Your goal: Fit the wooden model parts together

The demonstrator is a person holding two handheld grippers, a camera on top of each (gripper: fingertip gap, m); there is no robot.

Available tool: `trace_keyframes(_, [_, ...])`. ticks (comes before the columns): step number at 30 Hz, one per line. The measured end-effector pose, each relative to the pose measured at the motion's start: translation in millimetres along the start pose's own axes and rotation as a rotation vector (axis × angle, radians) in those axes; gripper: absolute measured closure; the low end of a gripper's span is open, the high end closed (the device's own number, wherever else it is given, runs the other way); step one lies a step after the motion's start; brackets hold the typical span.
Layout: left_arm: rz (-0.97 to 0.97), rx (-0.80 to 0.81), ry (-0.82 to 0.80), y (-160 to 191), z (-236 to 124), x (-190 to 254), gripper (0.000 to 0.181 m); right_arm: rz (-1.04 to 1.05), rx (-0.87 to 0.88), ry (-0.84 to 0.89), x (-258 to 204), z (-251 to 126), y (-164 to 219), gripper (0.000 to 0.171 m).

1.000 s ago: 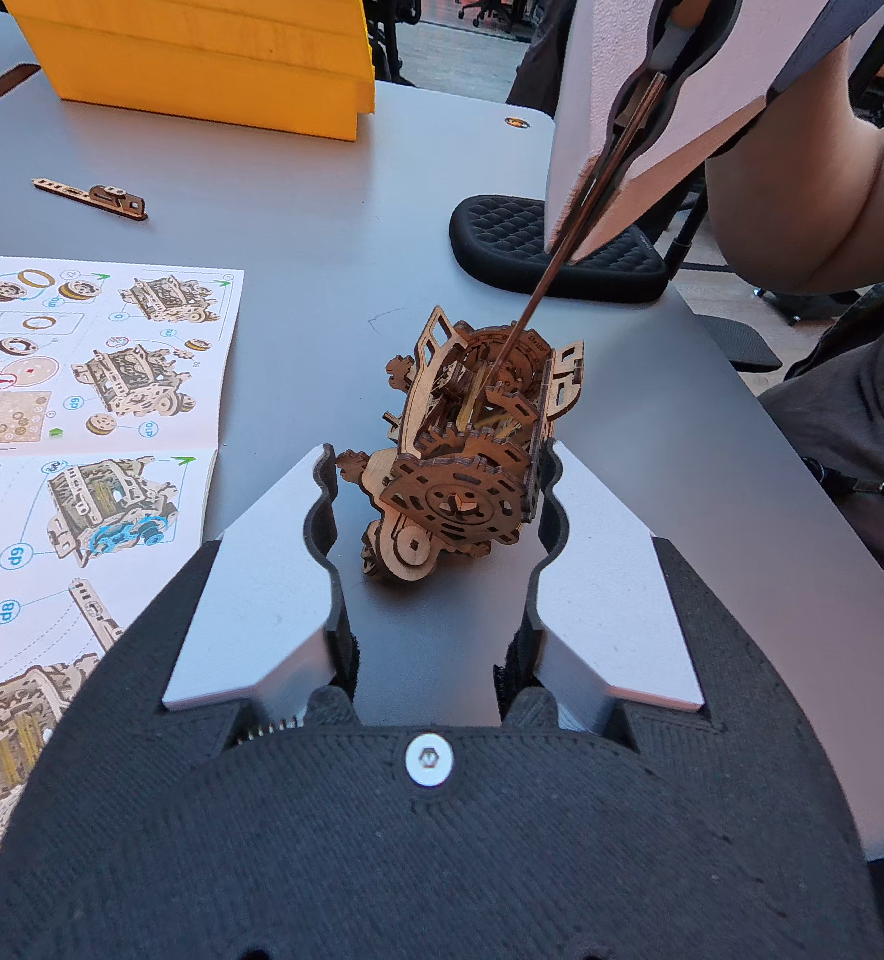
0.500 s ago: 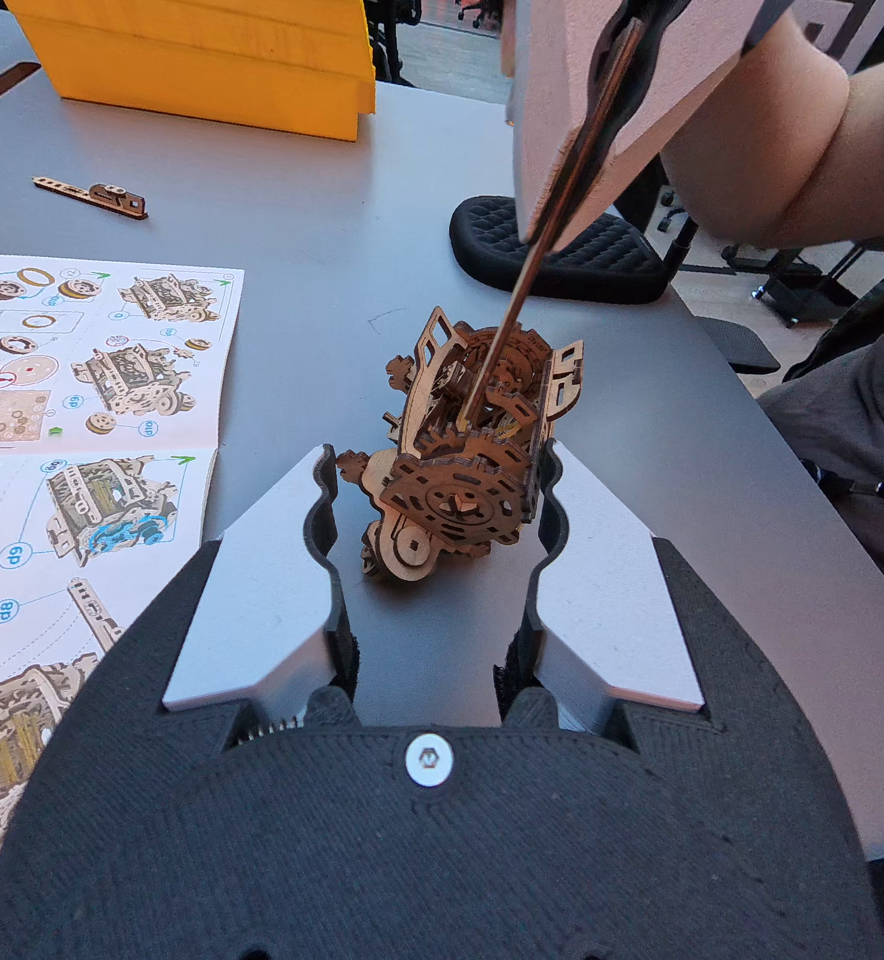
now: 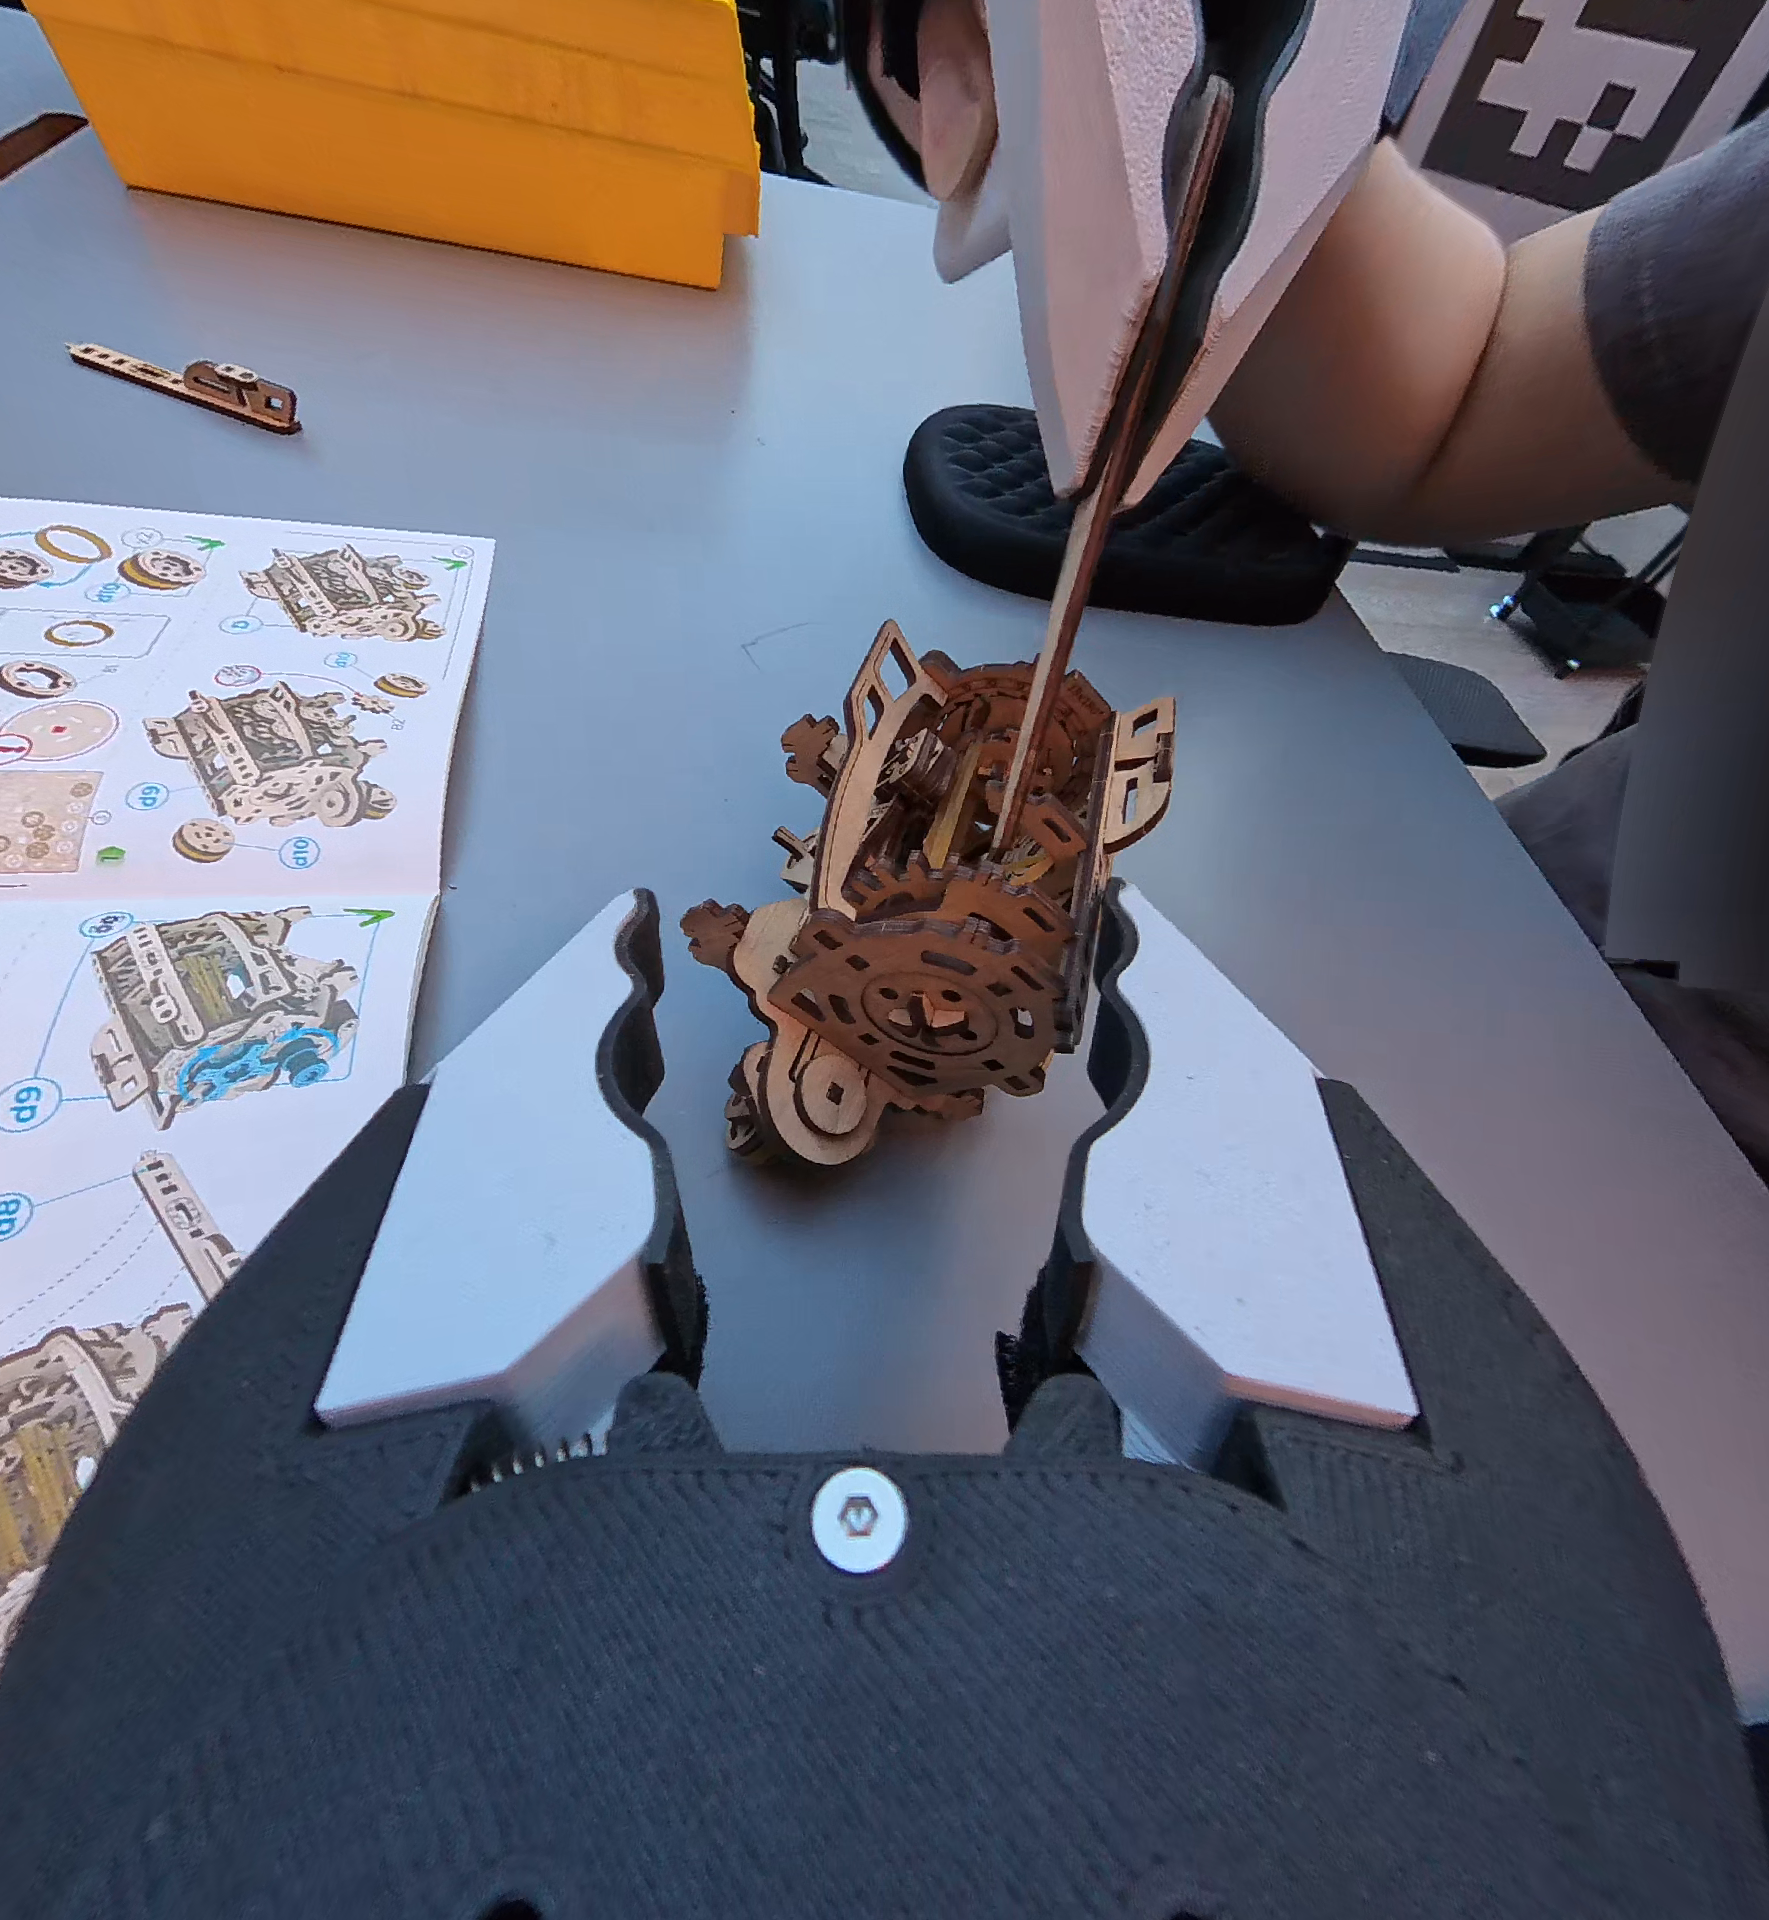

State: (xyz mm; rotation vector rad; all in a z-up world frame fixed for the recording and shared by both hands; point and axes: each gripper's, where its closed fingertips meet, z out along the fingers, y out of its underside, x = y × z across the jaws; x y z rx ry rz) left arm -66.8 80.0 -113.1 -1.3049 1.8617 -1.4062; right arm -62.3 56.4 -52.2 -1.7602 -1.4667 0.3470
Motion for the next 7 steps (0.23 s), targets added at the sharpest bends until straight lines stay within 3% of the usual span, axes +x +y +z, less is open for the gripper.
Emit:
trace_keyframes(1, [-0.003,0.007,0.003,-1.0,-0.1,0.2,0.099,-0.015,0.014,-0.018,0.8,-0.2,-1.0,0.170])
trace_keyframes(7, [0.003,-0.013,0.005,0.9,3.5,1.7,0.100,-0.133,0.034,-0.154,-0.7,-7.5,-5.6,0.170])
